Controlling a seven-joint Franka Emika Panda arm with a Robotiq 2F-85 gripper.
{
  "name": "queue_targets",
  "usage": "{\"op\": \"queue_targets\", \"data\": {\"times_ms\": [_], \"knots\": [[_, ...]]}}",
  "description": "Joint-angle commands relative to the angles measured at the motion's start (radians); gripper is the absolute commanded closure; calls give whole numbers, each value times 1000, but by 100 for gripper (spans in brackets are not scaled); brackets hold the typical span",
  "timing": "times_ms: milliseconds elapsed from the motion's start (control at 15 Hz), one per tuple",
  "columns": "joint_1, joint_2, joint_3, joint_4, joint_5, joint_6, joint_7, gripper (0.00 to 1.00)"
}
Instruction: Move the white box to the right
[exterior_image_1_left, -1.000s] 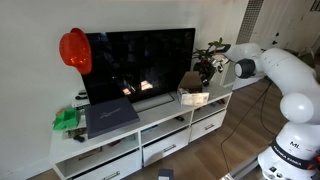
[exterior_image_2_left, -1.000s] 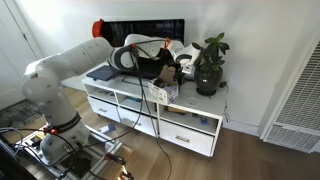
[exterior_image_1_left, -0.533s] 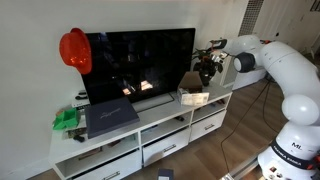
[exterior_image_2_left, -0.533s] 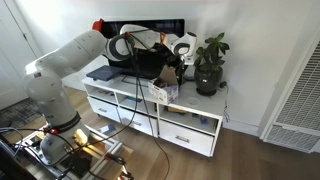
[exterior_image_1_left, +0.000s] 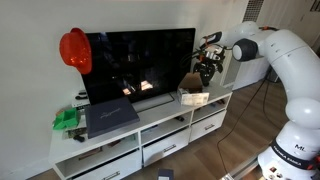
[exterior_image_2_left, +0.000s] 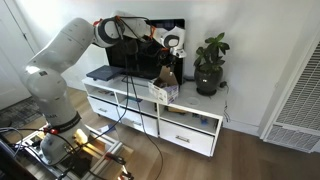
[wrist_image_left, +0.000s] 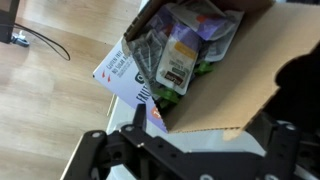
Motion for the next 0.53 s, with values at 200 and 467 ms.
{"op": "queue_targets", "data": {"times_ms": [200, 467], "knots": [[126, -261, -15, -361, -95, 53, -328, 0], [93, -412, 120, -529, -251, 121, -450, 0]]}}
